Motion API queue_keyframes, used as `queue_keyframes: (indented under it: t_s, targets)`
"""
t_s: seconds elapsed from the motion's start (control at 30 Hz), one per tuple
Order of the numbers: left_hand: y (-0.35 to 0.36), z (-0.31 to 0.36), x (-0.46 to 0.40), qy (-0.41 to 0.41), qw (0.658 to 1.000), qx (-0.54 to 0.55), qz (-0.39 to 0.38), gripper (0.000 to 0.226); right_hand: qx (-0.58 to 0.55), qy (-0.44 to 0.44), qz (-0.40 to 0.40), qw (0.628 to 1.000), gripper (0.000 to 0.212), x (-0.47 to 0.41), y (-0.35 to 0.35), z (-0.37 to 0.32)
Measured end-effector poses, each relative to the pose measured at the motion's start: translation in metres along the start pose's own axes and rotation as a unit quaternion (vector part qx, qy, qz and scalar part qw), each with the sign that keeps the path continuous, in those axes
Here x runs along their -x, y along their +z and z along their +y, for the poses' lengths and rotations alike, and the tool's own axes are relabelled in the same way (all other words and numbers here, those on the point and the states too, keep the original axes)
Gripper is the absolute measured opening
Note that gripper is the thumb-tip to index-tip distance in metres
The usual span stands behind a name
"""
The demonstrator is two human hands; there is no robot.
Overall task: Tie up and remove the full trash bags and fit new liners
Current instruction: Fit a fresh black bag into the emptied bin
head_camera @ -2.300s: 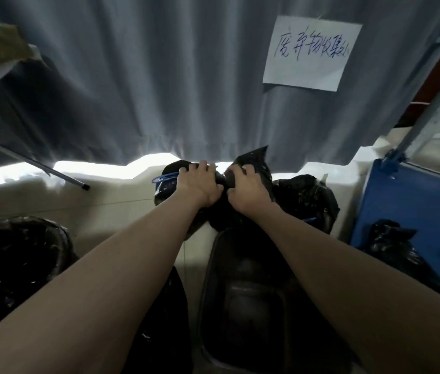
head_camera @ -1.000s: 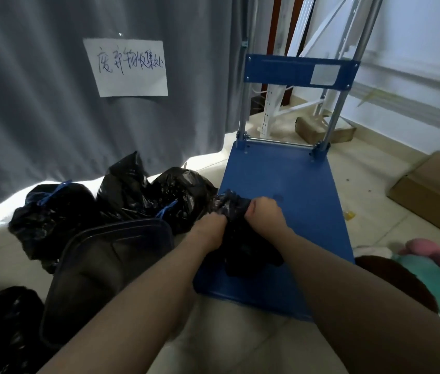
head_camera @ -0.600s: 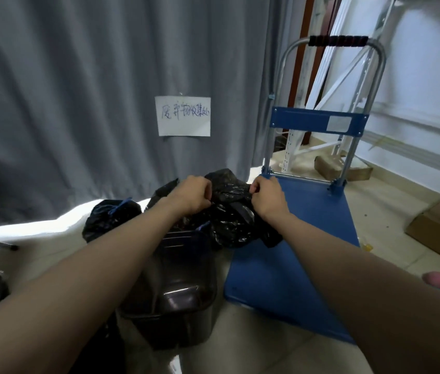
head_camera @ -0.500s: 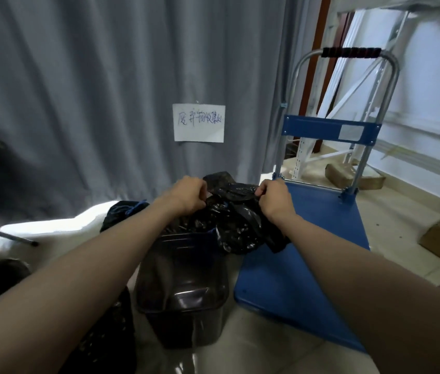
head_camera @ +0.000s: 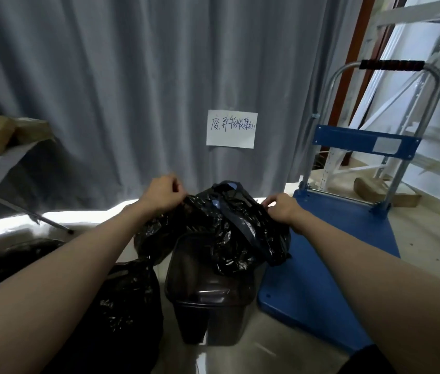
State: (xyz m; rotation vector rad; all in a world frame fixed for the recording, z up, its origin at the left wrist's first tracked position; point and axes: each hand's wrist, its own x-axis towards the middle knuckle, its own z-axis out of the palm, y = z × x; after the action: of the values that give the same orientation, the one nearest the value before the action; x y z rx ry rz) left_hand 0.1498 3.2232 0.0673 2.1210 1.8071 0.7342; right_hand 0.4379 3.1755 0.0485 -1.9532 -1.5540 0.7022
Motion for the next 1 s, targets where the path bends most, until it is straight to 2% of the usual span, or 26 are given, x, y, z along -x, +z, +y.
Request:
queue_keyframes:
  t_s: [0.07, 0.13, 0.2, 0.4, 0.47, 0.6, 0.67, 0.77, 0.9, 0.97, 1.0]
  targets:
    - [0.003, -0.005, 0.002, -0.011, 0.996, -0.020, -0.088, 0.019, 0.006, 0.006, -0.020, 1.000, 0.025, -0.001, 0.006, -0.007]
    - [0.006, -0.007, 0.007, -0.018, 0.985, -0.034, -0.169, 0.038, 0.027, 0.016, -0.054, 0.998, 0.027, 0.000, 0.013, -0.013]
    - [0.010, -0.006, 0.014, -0.001, 0.974, -0.064, -0.217, 0.050, 0.030, 0.030, -0.106, 0.993, 0.026, 0.002, 0.021, -0.017]
    - [0.032, -0.001, 0.027, 0.066, 0.924, -0.146, -0.347, 0.048, 0.012, 0.069, -0.220, 0.973, 0.030, 0.007, 0.034, -0.006]
    - [0.043, 0.003, 0.029, 0.097, 0.911, -0.181, -0.358, 0.062, 0.009, 0.080, -0.228, 0.970, 0.032, 0.004, 0.038, 0.001]
    - [0.063, 0.009, 0.031, 0.142, 0.916, -0.200, -0.319, 0.085, -0.015, 0.092, -0.230, 0.969, 0.030, 0.001, 0.049, 0.001]
    - [0.073, 0.012, 0.035, 0.158, 0.901, -0.240, -0.325, 0.091, -0.033, 0.110, -0.266, 0.957, 0.026, -0.002, 0.059, 0.000]
    - [0.085, 0.011, 0.040, 0.153, 0.876, -0.300, -0.345, 0.086, 0.009, 0.103, -0.335, 0.937, 0.052, -0.008, 0.077, -0.004]
    - [0.101, -0.001, 0.041, 0.143, 0.876, -0.296, -0.352, 0.062, 0.139, 0.036, -0.366, 0.919, 0.086, -0.017, 0.105, -0.005]
    - [0.114, -0.007, 0.043, 0.122, 0.872, -0.290, -0.375, 0.057, 0.194, 0.034, -0.388, 0.901, 0.087, -0.018, 0.118, -0.006]
    - [0.121, -0.011, 0.045, 0.106, 0.858, -0.297, -0.406, 0.051, 0.221, 0.033, -0.410, 0.884, 0.081, -0.017, 0.123, -0.007]
